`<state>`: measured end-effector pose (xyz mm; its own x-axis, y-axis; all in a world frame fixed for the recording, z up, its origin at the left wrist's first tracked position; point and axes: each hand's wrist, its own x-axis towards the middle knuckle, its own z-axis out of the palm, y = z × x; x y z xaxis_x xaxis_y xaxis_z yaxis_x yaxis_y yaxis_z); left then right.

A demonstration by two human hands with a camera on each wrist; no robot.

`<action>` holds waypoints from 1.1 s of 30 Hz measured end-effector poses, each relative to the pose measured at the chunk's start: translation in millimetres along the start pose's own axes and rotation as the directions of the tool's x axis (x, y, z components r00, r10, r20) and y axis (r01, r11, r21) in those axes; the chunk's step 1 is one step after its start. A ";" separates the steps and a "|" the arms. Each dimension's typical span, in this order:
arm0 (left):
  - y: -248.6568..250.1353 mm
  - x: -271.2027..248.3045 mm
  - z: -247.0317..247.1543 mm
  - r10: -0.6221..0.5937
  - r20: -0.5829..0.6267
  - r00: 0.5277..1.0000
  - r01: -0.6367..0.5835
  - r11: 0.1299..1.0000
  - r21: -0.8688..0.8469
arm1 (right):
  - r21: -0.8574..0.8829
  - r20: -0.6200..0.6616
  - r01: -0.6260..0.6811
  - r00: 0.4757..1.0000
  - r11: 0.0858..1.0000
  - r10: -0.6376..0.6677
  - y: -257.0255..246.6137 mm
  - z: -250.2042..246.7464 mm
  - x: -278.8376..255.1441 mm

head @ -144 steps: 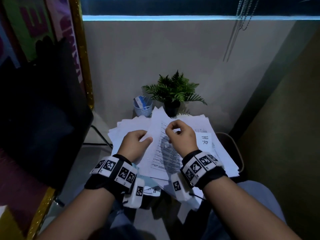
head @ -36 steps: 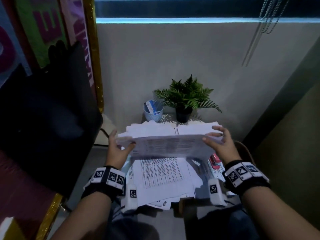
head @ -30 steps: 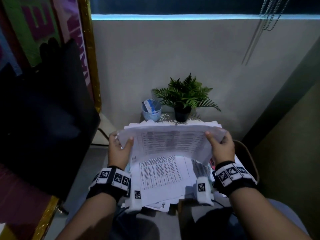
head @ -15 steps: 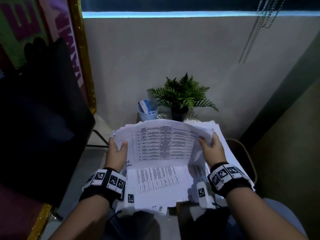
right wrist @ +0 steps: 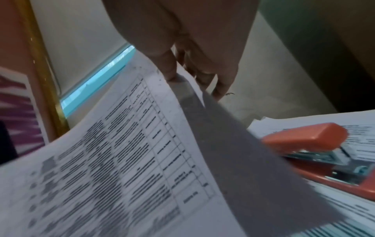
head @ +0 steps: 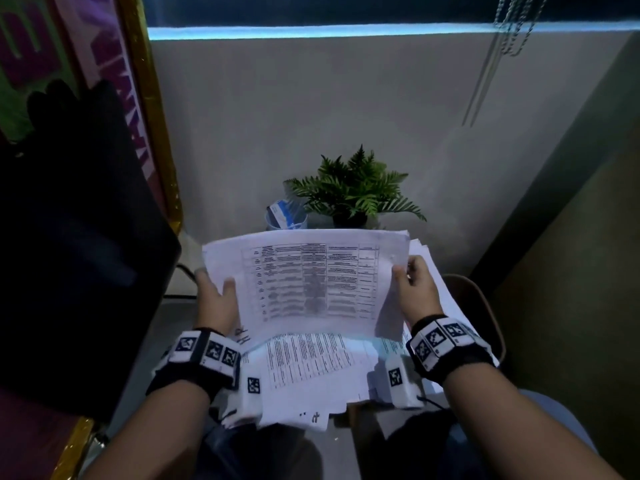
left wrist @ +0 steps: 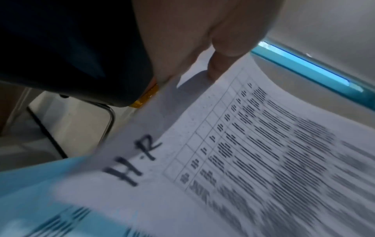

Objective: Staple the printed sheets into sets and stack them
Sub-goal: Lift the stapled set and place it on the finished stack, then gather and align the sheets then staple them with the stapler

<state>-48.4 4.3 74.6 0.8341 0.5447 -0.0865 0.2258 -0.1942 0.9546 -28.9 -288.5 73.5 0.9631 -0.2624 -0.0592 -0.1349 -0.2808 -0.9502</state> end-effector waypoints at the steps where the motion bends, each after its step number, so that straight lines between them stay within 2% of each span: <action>1: 4.3 3.9 -3.0 -0.005 -0.018 1.000 0.005 1.000 0.001 | 0.010 -0.001 -0.016 1.000 1.000 0.016 -1.8 -1.6 2.3; 3: 11.2 10.8 -9.3 -0.028 0.018 0.999 0.027 0.995 0.091 | -0.033 0.049 -0.046 0.998 0.998 0.048 -3.1 -4.3 6.0; 5: 16.5 13.9 -12.3 -0.048 0.058 0.997 0.027 0.945 0.327 | -0.098 0.113 -0.079 0.990 0.992 0.090 -0.6 -3.7 8.0; 7: 21.9 12.4 -10.8 0.045 0.058 0.997 -0.071 0.794 0.604 | -0.168 0.167 -0.078 0.980 0.983 0.106 4.9 -0.9 5.5; 8: 24.3 10.0 -6.9 0.147 0.097 0.984 -0.174 0.724 0.667 | -0.203 0.190 -0.069 0.976 0.977 0.108 7.7 1.6 2.9; 9: 26.3 5.7 1.4 0.252 0.183 0.950 -0.307 0.669 0.677 | -0.235 0.212 -0.066 0.970 0.970 0.117 10.3 4.4 -0.7; 10: 26.6 2.2 11.9 0.337 0.302 0.892 -0.451 0.611 0.651 | -0.263 0.233 -0.059 0.965 0.963 0.122 13.1 7.5 -3.8; 12: 29.8 -10.7 38.0 0.367 0.552 0.749 -0.658 0.507 0.556 | -0.299 0.269 -0.042 0.955 0.953 0.127 18.0 13.2 -8.5; 13: 30.5 -17.6 50.5 0.339 0.638 0.691 -0.711 0.480 0.515 | -0.296 0.285 -0.045 0.949 0.954 0.134 18.8 14.9 -9.5; 14: 30.5 -22.6 61.6 0.314 0.686 0.657 -0.735 0.471 0.488 | -0.289 0.298 -0.049 0.944 0.956 0.139 19.8 16.4 -9.0; 15: 30.0 -25.5 70.6 0.312 0.698 0.645 -0.741 0.480 0.470 | -0.288 0.306 -0.049 0.941 0.956 0.141 20.0 17.2 -7.6; 19: 18.6 -22.7 91.3 0.409 0.631 0.659 -0.715 0.601 0.358 | -0.278 0.343 -0.039 0.929 0.960 0.137 22.8 16.5 4.6; 22: 12.9 -18.3 97.4 0.407 0.623 0.668 -0.698 0.633 0.334 | -0.216 0.384 -0.060 0.913 0.974 0.142 26.2 11.8 13.8; 24: 9.8 -13.8 100.0 0.402 0.616 0.678 -0.685 0.648 0.331 | -0.201 0.340 -0.072 0.930 0.977 0.139 27.4 5.0 21.4; 25: 7.8 -11.6 100.5 0.396 0.614 0.683 -0.677 0.660 0.327 | -0.258 0.273 -0.061 0.953 0.964 0.133 30.4 0.4 28.1; 27: 4.4 -8.6 101.6 0.378 0.616 0.691 -0.660 0.678 0.324 | -0.475 0.133 -0.063 0.981 0.878 0.142 40.4 -8.5 44.9; 28: 2.8 -7.8 102.5 0.370 0.618 0.694 -0.652 0.686 0.322 | -0.579 0.098 -0.093 0.978 0.810 0.183 46.0 -11.6 51.8; 31: 1.3 -10.7 102.7 0.362 0.611 0.704 -0.634 0.710 0.309 | -0.766 0.114 -0.150 0.925 0.625 0.362 60.1 -12.6 61.8; 33: 1.7 -12.4 102.3 0.372 0.598 0.709 -0.625 0.725 0.290 | -0.821 0.140 -0.112 0.911 0.560 0.388 66.7 -11.0 63.9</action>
<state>-6.9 -86.3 48.2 0.9770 -0.1739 0.1236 -0.2117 -0.7180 0.6630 21.1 -334.1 9.6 0.8578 -0.2188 -0.4651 -0.3747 -0.8856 -0.2745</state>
